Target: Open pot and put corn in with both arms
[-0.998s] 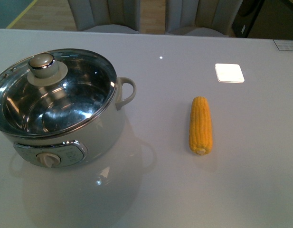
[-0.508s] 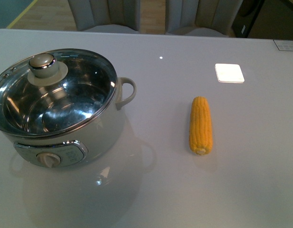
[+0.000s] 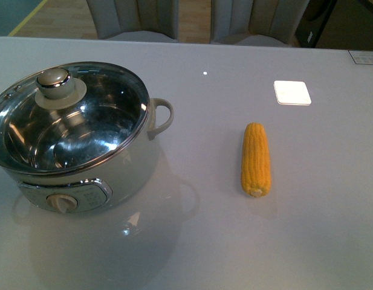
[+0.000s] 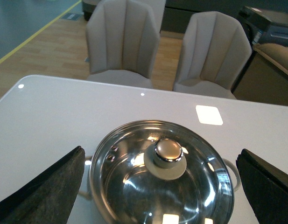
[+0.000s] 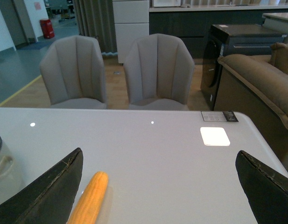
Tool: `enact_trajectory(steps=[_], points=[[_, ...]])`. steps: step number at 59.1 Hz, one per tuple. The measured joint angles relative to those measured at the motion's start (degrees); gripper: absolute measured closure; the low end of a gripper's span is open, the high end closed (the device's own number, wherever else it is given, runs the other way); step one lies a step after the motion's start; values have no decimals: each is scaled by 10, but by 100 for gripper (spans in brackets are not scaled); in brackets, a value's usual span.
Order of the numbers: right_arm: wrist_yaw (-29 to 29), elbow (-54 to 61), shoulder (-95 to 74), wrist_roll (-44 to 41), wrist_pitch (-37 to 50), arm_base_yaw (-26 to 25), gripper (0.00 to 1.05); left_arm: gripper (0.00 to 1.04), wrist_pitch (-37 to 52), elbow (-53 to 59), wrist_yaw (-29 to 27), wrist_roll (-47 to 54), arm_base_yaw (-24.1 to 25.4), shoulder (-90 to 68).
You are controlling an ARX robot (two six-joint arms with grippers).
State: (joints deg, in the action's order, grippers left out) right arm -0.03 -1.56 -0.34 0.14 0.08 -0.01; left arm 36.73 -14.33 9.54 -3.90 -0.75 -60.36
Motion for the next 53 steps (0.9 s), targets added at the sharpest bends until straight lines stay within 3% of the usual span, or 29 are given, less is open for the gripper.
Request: enact_trajectory(steps=[8,18,53], points=[[0,0,0,0,0,0,9,7,95,-78,13,39,-16,-200],[0,0,0,0,0,0,9,7,137,-164,13,47,-42,-363],[0,0,0,0,0,0,9,7,141,-287,-6,47,-60,-561]])
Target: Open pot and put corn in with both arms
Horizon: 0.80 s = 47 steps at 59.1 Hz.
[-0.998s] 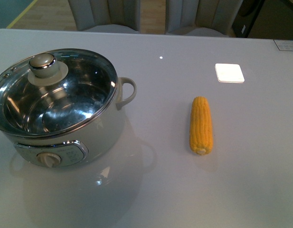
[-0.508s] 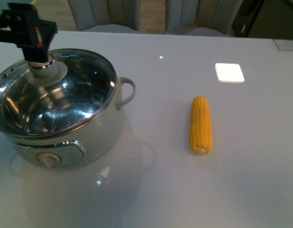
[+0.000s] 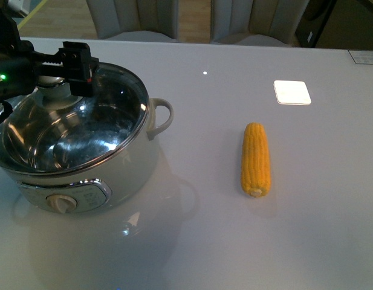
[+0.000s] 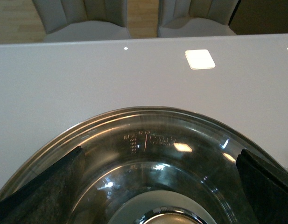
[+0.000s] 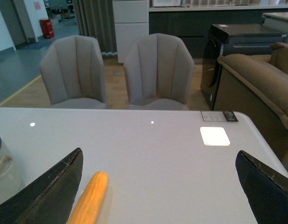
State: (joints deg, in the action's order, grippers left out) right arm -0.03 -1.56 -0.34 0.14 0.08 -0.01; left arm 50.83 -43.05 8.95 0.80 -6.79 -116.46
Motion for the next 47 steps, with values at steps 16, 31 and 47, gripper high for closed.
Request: enact_trajectory(steps=[16,31,47], points=[[0,0,0,0,0,0,9,7,5,-4,-7,-8,-6,-25],[0,0,0,0,0,0,9,7,8,-3,-19,-16,-8,-26],[0,0,0,0,0,0,9,26,17,4,-43,-16,-14,-26]])
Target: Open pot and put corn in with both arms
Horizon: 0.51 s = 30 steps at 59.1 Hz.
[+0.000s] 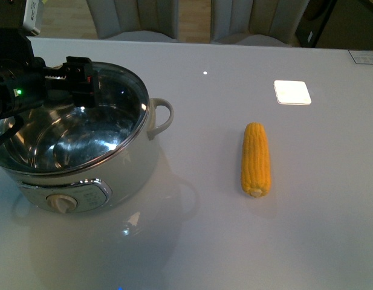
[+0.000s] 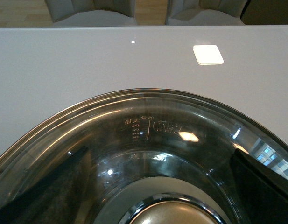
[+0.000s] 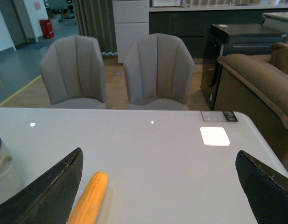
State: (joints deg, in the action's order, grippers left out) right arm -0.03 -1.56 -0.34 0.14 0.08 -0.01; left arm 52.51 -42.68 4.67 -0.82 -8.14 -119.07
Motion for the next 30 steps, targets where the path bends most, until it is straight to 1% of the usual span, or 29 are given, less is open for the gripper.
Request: enact_trajectory(steps=[14,16,30], points=[[0,0,0,0,0,0,9,62,8,2,-15,5,-8,0],[0,0,0,0,0,0,9,64,8,2,-16,6,-8,0],[0,0,0,0,0,0,9,64,11,3,-24,7,-10,0]])
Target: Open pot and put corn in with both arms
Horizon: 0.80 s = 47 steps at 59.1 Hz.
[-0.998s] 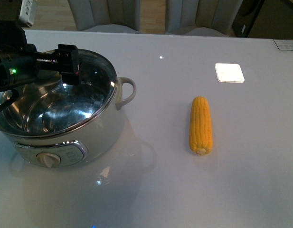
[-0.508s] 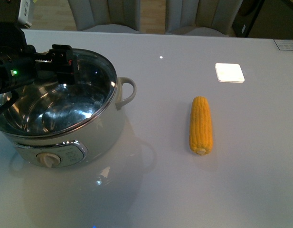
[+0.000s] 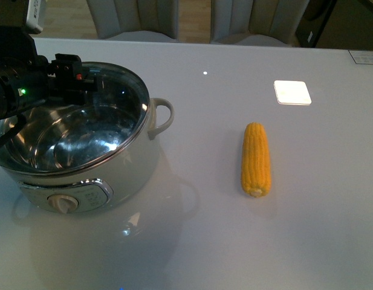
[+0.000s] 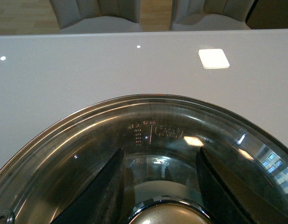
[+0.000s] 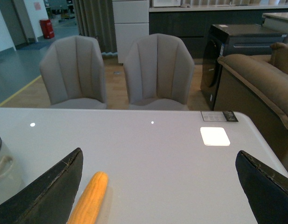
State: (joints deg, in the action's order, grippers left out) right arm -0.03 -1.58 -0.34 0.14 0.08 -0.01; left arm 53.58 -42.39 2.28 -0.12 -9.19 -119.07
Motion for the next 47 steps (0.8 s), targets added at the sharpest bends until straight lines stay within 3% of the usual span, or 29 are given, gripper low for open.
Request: enact_trajectory(steps=[31,47], points=[[0,0,0,0,0,0,9,64,-44,3,-19,17,-7,42],[0,0,0,0,0,0,9,64,-68,3,-9,17,16,114]])
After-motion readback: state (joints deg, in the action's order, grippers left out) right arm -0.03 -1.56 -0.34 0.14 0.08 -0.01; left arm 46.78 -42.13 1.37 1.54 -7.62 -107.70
